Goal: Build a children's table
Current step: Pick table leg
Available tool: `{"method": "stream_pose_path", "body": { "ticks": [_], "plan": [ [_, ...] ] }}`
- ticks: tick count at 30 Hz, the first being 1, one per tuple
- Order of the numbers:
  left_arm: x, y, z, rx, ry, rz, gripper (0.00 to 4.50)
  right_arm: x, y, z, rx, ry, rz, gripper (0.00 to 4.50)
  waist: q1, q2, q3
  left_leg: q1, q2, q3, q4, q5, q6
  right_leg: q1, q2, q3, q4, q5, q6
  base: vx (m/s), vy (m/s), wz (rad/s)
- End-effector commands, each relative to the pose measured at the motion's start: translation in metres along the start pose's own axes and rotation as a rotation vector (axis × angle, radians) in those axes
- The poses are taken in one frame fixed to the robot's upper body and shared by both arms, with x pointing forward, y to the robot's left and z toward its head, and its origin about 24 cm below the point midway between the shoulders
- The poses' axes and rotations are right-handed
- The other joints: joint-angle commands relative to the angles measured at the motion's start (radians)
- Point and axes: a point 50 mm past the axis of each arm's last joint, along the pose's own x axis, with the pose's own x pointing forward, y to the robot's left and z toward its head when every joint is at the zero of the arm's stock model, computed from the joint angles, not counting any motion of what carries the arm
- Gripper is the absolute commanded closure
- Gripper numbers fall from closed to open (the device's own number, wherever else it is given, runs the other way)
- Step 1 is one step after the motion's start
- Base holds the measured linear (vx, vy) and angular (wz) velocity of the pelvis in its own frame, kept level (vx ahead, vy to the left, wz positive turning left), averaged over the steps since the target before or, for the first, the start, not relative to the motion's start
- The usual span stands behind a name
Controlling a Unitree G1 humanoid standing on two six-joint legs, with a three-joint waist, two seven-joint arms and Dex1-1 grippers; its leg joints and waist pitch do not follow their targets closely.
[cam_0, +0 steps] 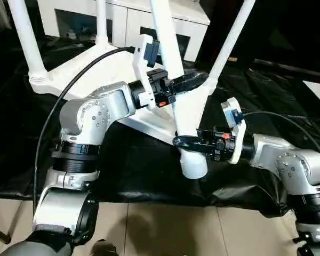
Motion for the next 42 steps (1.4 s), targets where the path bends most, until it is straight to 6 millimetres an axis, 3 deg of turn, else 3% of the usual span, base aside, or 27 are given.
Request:
{"method": "stream_pose_path", "body": {
  "ticks": [1,4,6,7,12,18,25,33,36,39,40,42],
  "plan": [
    [-0.004,0.01,-0.002,0.034,0.009,0.1,2.47,-0.006,0.003,0.018,-0.073,-0.052,0.003,2.64,-0.001,0.006,-0.081,0.027,0.01,-0.001,-0.079,-0.265,-0.09,0.041,-0.062,0.03,-0.085,-0.376,-0.087,0.0,0.0,0.0],
    [-0.003,0.005,0.002,0.029,-0.021,0.028,2.48,-0.005,0.003,0.019,-0.091,-0.067,0.001,2.64,-0.002,0.005,-0.081,0.026,0.01,-0.002,-0.078,-0.267,-0.091,0.04,-0.063,0.029,-0.086,-0.391,-0.081,0.0,0.0,0.0],
    [-0.004,0.001,0.004,0.023,-0.038,-0.04,2.51,-0.005,0.005,0.019,-0.083,-0.079,0.022,2.08,-0.003,0.004,-0.08,0.026,0.009,-0.001,-0.078,-0.267,-0.088,0.04,-0.064,0.029,-0.089,-0.4,-0.078,0.0,0.0,0.0],
    [-0.005,-0.004,0.004,0.024,-0.048,-0.108,2.52,-0.005,0.007,0.018,-0.068,-0.086,0.045,1.94,-0.004,-0.002,-0.081,0.025,0.008,-0.001,-0.078,-0.26,-0.083,0.04,-0.063,0.029,-0.09,-0.403,-0.078,0.0,0.0,0.0],
    [-0.012,-0.022,0.006,0.03,-0.038,-0.382,2.64,-0.01,0.015,0.014,-0.044,-0.043,0.116,1.59,-0.003,0.009,-0.081,0.028,0.011,0.0,-0.081,-0.249,-0.087,0.04,-0.059,0.031,-0.077,-0.33,-0.108,0.0,0.0,0.0],
    [-0.01,-0.03,0.009,0.035,-0.008,-0.5,2.78,-0.014,0.018,0.008,-0.04,0.028,0.167,1.53,-0.001,0.007,-0.08,0.028,0.011,0.001,-0.082,-0.271,-0.091,0.041,-0.062,0.032,-0.079,-0.352,-0.116,0.0,0.0,0.0],
    [-0.005,-0.031,0.009,0.048,-0.006,-0.509,2.81,-0.011,0.021,-0.004,-0.02,0.133,0.213,2.26,-0.002,-0.002,-0.077,0.028,0.013,-0.001,-0.08,-0.291,-0.091,0.039,-0.066,0.031,-0.088,-0.423,-0.096,0.0,0.0,0.0],
    [-0.002,-0.025,0.006,0.05,-0.012,-0.42,2.81,-0.006,0.016,-0.006,-0.033,0.111,0.184,2.54,-0.002,-0.008,-0.079,0.028,0.014,-0.004,-0.079,-0.294,-0.095,0.035,-0.067,0.029,-0.088,-0.439,-0.085,0.0,0.0,0.0],
    [0.0,-0.021,0.006,0.045,-0.007,-0.365,2.11,-0.005,0.013,-0.004,-0.047,0.085,0.16,2.54,-0.004,-0.01,-0.08,0.029,0.014,-0.004,-0.08,-0.303,-0.101,0.034,-0.065,0.028,-0.087,-0.425,-0.086,0.0,0.0,0.0],
    [0.003,-0.013,0.004,0.126,-0.006,-0.215,2.0,-0.002,0.006,0.001,-0.097,0.011,0.068,2.59,-0.006,-0.003,-0.082,0.031,0.014,-0.008,-0.08,-0.326,-0.109,0.032,-0.066,0.027,-0.088,-0.427,-0.081,0.0,0.0,0.0],
    [0.004,-0.011,0.003,0.161,-0.006,-0.164,1.75,-0.001,0.004,0.003,-0.105,-0.012,0.035,2.62,-0.006,-0.004,-0.082,0.032,0.015,-0.009,-0.082,-0.339,-0.116,0.03,-0.066,0.026,-0.091,-0.428,-0.076,0.0,0.0,0.0],
    [0.005,-0.01,0.003,0.175,-0.005,-0.138,1.68,-0.001,0.002,0.004,-0.105,-0.023,0.018,2.62,-0.005,-0.004,-0.084,0.031,0.013,-0.008,-0.08,-0.334,-0.113,0.034,-0.066,0.026,-0.089,-0.425,-0.075,0.0,0.0,0.0]
  ]
}}
